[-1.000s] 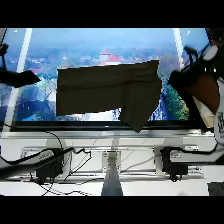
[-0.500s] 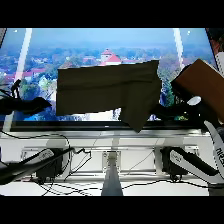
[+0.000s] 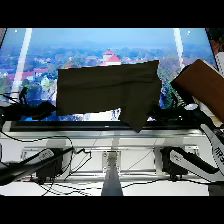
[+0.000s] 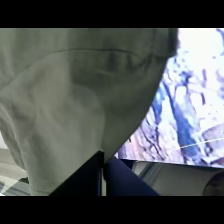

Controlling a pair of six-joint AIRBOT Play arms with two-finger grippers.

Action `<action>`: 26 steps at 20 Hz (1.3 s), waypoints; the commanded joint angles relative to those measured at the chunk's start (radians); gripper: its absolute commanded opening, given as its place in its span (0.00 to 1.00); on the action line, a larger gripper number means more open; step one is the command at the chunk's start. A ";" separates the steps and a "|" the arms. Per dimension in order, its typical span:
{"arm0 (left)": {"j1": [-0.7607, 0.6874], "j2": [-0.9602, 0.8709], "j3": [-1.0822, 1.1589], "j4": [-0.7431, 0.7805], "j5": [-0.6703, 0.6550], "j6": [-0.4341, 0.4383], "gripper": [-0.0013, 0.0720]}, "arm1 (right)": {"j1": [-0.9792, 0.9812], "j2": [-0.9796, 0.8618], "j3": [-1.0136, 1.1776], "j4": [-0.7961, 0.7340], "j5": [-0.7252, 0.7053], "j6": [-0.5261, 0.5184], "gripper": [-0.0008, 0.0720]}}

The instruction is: Fold the clothes and pants, and hang the long-sleeved shirts on hangers.

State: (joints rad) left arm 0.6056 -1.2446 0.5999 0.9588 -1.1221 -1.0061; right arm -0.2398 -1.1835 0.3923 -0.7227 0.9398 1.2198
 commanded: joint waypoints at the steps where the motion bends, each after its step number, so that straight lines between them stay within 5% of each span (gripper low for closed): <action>1: -0.002 -0.001 -0.039 0.005 0.013 0.000 0.83 | 0.000 -0.002 -0.003 0.034 0.008 -0.072 0.04; 3: -0.017 -0.015 -0.050 0.005 0.013 0.000 0.81 | 0.000 -0.002 -0.003 0.034 0.006 -0.076 0.04; 5: -0.054 -0.053 -0.054 0.005 0.018 0.001 0.56 | 0.000 -0.002 -0.003 0.034 0.001 -0.089 0.04; 7: -0.098 -0.093 -0.052 0.005 0.031 0.002 0.54 | 0.000 -0.002 0.003 0.035 0.001 -0.091 0.04; 8: -0.113 -0.105 -0.047 0.005 0.030 0.018 0.35 | 0.000 -0.001 0.017 0.035 0.013 -0.112 0.04; 9: -0.124 -0.109 -0.033 0.005 0.026 0.037 0.04 | 0.000 0.005 0.039 0.034 0.037 -0.145 0.04; 15: -0.093 -0.061 0.231 -0.003 -0.254 0.062 0.04 | 0.000 0.170 0.158 -0.014 0.191 -0.158 0.03; 22: 0.005 0.296 0.243 -0.010 -0.247 0.018 0.04 | 0.003 0.529 0.158 0.010 0.356 0.007 0.03; 26: -0.052 0.281 0.243 -0.057 -0.087 0.014 0.03 | 0.104 0.500 0.158 0.040 -0.019 0.038 0.03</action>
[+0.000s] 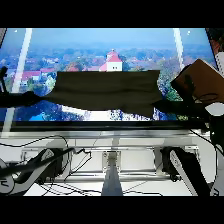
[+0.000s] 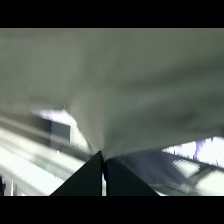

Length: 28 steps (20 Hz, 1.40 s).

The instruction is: Fold the clothes and pants, and hang the long-sleeved shirts on hangers.

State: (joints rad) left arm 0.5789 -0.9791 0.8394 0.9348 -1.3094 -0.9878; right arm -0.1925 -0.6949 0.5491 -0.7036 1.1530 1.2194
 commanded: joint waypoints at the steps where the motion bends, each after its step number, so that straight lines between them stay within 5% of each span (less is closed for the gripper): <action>1: -0.056 -0.016 0.004 -0.056 0.156 -0.021 0.03 | 0.087 -0.019 0.002 0.023 -0.346 0.061 0.03; 3: -0.137 -0.103 0.004 -0.109 0.293 -0.027 0.03 | 0.143 -0.127 0.017 0.024 -0.529 0.090 0.03; 7: -0.273 -0.304 0.016 -0.253 0.539 -0.030 0.03 | 0.174 -0.435 0.214 0.020 -0.604 0.089 0.03; 13: -0.304 -0.491 0.120 -0.384 0.650 -0.030 0.04 | 0.174 -0.740 0.490 0.019 -0.700 0.140 0.05; 14: -0.304 -0.499 0.120 -0.401 0.685 -0.030 0.04 | 0.174 -0.759 0.496 0.019 -0.731 0.140 0.22; 15: -0.303 -0.501 0.120 -0.406 0.713 -0.030 0.11 | 0.174 -0.770 0.496 0.014 -0.768 0.139 0.61; 16: -0.303 -0.501 0.120 -0.405 0.723 -0.029 0.45 | 0.174 -0.776 0.496 0.005 -0.772 0.139 1.00; 17: -0.303 -0.501 0.120 -0.405 0.723 -0.031 1.00 | 0.174 -0.776 0.496 -0.022 -0.768 0.139 0.97; 22: -0.296 -0.501 0.120 -0.232 0.632 -0.032 0.98 | 0.174 -0.776 0.496 -0.162 -0.665 0.138 0.97; 26: -0.252 -0.509 0.120 0.001 0.537 -0.221 0.96 | 0.174 -0.776 0.496 -0.222 -0.558 0.137 0.97; 28: -0.247 -0.526 0.120 0.006 0.473 -0.220 0.88 | 0.175 -0.776 0.496 -0.217 -0.544 0.137 0.96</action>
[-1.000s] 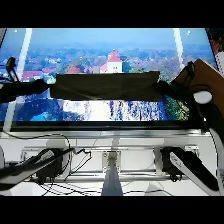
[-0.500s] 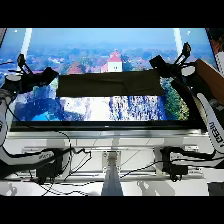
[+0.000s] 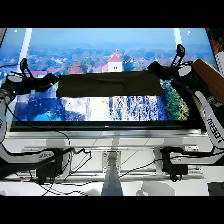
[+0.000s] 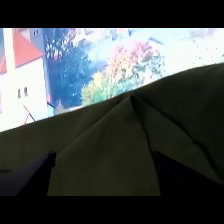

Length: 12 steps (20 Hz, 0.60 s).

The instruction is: Fold the clothes and pants, and hang the long-sleeved shirts on hangers.

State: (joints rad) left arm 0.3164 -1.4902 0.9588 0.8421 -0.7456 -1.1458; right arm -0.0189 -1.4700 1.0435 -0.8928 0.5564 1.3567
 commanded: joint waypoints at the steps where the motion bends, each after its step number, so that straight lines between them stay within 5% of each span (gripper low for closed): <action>1: 0.008 -0.031 0.001 0.100 -0.115 -0.052 0.84 | 0.002 -0.001 0.002 -0.027 0.056 0.000 0.96; 5: -0.023 -0.109 0.001 0.006 -0.135 -0.027 0.81 | 0.019 -0.001 0.002 -0.020 0.086 0.000 0.96; 7: -0.041 -0.114 0.003 -0.114 -0.150 0.092 0.33 | 0.058 -0.001 0.002 -0.020 0.080 -0.008 0.94; 9: -0.048 -0.110 0.030 -0.182 -0.207 0.230 0.04 | 0.117 -0.001 0.002 -0.022 0.051 -0.016 0.63; 10: -0.048 -0.103 0.059 -0.179 -0.249 0.253 0.04 | 0.152 -0.001 0.002 -0.021 0.024 -0.016 0.58; 12: -0.032 -0.065 0.137 -0.177 -0.360 0.253 0.04 | 0.223 -0.005 0.024 -0.028 -0.005 -0.016 0.22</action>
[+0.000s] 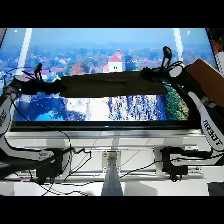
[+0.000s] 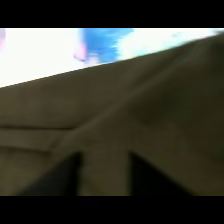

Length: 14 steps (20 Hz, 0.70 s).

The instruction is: Fold the clothes and pants, and hang the long-sleeved shirts on hangers.

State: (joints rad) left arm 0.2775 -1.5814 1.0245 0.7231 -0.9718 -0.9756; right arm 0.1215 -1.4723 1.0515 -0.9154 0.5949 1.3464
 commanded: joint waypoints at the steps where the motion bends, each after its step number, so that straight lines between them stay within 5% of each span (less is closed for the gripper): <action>1: 0.018 0.055 0.111 -0.059 -0.191 0.080 0.03 | 0.117 -0.009 0.038 -0.006 -0.050 -0.006 0.03; 5: 0.062 0.210 0.246 -0.059 -0.375 0.014 0.03 | 0.282 -0.103 0.195 -0.004 -0.057 0.005 0.03; 14: 0.082 0.443 0.259 -0.060 -0.380 -0.005 0.04 | 0.702 -0.513 0.690 0.001 0.041 0.246 0.03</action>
State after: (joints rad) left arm 0.3561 -1.1812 1.2781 0.6643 -1.3415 -0.9787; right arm 0.7124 -1.8805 1.6051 -0.9138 0.6205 1.5166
